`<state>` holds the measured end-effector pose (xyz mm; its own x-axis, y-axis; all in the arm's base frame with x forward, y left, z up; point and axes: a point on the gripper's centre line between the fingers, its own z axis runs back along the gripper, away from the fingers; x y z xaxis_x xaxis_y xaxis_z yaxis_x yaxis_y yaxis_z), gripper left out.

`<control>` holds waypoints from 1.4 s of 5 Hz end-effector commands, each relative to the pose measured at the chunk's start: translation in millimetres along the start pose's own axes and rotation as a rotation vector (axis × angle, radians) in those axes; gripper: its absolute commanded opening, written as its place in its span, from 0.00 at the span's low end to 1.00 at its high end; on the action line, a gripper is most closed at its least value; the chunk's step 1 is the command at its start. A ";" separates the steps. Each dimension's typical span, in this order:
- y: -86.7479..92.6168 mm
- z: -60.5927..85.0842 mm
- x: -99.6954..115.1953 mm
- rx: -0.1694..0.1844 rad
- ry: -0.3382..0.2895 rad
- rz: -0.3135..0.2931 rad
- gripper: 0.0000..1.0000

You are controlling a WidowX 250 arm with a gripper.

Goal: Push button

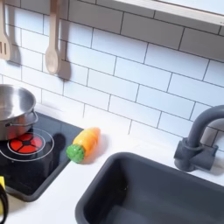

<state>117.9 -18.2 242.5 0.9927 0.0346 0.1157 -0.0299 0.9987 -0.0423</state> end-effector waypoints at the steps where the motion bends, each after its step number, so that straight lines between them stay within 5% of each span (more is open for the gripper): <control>1: 11.7 -0.1 18.5 0.041 -0.055 0.028 1.00; 2: 23.0 -4.1 30.8 0.043 -0.060 0.086 0.00; 5: 25.8 -5.6 74.1 0.026 -0.171 0.114 0.00; 7: 44.9 -1.0 117.0 0.054 -0.296 0.160 0.00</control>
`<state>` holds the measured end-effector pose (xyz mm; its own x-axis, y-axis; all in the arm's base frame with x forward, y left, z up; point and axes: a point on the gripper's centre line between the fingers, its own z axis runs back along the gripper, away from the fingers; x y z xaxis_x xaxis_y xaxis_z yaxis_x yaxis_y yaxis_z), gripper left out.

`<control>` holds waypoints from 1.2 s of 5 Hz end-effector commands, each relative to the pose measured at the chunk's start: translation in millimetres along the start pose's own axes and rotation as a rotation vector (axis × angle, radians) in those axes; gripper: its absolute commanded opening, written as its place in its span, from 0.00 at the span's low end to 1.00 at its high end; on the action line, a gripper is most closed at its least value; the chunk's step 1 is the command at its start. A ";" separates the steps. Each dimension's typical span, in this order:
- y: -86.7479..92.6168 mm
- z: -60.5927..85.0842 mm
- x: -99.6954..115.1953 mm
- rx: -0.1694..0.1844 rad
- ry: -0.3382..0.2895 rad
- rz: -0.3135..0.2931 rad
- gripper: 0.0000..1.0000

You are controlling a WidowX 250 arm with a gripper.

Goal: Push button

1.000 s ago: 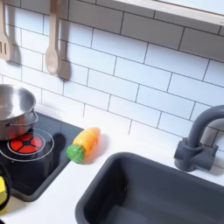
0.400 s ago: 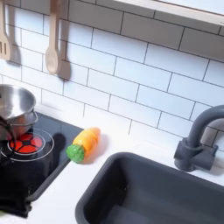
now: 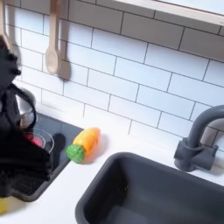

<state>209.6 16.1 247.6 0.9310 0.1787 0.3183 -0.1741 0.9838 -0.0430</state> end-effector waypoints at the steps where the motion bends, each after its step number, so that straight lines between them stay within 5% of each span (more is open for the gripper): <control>1: 12.8 -3.9 44.5 0.026 -0.147 -0.004 0.00; 6: 38.5 26.7 128.7 0.077 -0.420 -0.003 0.00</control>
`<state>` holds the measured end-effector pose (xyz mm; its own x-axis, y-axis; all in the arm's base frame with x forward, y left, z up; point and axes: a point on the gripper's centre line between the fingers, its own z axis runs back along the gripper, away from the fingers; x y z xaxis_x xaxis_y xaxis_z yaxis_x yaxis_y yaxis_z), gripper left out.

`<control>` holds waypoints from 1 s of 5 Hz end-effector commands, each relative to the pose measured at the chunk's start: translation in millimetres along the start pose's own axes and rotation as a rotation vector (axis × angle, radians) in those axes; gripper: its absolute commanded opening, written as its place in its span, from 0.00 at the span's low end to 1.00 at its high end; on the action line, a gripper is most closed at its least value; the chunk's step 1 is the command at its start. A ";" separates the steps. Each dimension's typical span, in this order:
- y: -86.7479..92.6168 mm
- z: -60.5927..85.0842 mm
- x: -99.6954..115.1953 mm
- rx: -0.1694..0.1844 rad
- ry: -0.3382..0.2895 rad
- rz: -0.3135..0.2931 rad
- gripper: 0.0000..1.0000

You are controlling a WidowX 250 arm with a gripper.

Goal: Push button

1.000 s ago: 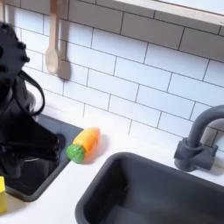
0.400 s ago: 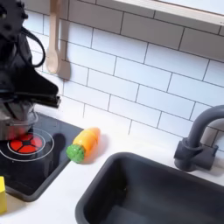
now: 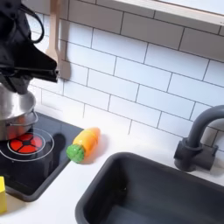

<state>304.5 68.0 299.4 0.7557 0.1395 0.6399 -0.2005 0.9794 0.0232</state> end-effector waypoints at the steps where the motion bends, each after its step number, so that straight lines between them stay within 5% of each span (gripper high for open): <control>1: 16.2 4.3 28.8 0.029 -0.084 0.008 0.00; 5: 34.9 13.8 72.2 0.073 -0.286 0.014 0.00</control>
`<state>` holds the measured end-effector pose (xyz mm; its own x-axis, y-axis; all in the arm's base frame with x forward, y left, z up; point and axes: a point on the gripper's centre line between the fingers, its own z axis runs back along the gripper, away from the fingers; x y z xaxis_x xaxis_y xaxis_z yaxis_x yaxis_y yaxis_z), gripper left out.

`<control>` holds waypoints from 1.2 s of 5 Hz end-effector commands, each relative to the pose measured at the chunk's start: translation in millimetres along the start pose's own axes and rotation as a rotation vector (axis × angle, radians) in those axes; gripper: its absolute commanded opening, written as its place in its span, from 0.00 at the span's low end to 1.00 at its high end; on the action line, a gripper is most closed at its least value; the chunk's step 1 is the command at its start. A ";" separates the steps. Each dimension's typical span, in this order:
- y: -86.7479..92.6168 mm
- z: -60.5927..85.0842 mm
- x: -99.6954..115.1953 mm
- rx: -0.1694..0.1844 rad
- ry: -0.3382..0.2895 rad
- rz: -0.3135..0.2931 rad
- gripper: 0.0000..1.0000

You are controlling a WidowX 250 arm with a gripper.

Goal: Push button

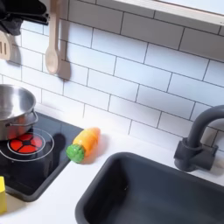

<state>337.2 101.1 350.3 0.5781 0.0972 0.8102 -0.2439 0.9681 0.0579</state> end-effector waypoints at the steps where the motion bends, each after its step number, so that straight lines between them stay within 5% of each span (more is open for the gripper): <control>1: 17.0 -7.1 22.1 0.047 -0.057 0.042 0.00; 6: 27.6 -29.5 62.3 0.060 -0.119 0.117 0.00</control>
<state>389.5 140.3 384.8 0.4488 0.1763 0.8761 -0.3505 0.9365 -0.0089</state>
